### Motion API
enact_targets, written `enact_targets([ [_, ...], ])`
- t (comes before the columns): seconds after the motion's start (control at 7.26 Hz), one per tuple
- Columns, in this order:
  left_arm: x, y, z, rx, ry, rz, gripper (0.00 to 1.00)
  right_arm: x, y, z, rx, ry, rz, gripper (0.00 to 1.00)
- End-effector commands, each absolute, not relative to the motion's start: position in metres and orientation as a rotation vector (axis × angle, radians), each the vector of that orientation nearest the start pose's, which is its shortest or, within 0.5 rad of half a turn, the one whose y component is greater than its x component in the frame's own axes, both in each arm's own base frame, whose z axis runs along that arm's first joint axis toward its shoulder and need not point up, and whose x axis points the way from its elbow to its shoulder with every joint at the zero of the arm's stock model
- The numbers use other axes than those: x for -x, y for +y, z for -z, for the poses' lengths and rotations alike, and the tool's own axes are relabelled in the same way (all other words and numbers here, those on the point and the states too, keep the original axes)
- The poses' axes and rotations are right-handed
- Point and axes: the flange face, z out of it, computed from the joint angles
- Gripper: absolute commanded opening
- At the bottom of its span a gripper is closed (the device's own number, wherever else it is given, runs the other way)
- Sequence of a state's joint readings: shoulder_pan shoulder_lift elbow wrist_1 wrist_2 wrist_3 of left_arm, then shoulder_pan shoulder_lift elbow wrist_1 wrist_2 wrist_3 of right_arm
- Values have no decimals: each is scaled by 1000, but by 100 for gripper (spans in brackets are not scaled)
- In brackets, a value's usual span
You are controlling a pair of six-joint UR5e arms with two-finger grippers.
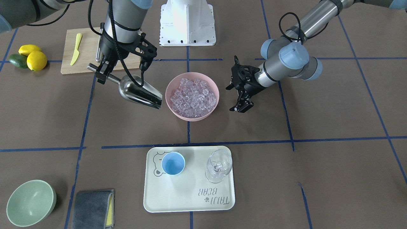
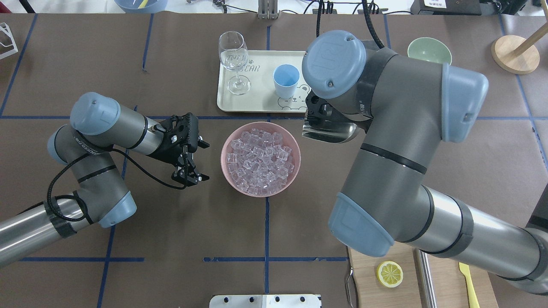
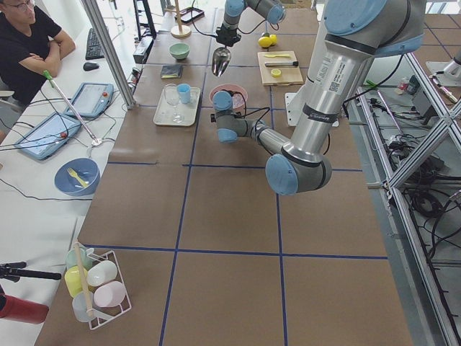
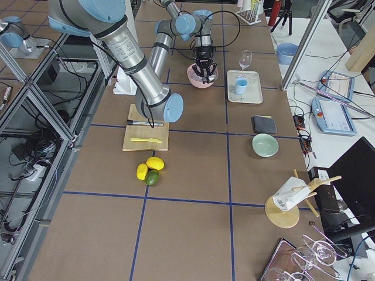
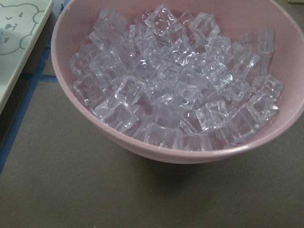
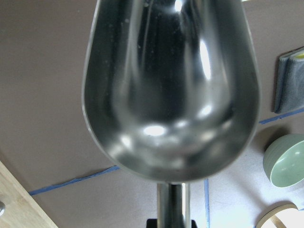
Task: Put ice in cup with scoop
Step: 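Carry the scoop with the right gripper over the pink ice bowl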
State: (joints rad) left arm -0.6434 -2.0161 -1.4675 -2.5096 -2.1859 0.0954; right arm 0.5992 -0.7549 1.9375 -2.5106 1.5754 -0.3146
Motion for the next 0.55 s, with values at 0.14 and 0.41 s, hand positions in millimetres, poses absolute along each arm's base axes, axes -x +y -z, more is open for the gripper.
enact_targets([
  [0.14,-486,-456,-346,-978,1057,-1246,100,422,-430,-131,-140,-77,1338,0],
  [0.41,-489,-456,-339,-989,1063,-1250,100,461,-435,-118,-41,-26,1396,0],
])
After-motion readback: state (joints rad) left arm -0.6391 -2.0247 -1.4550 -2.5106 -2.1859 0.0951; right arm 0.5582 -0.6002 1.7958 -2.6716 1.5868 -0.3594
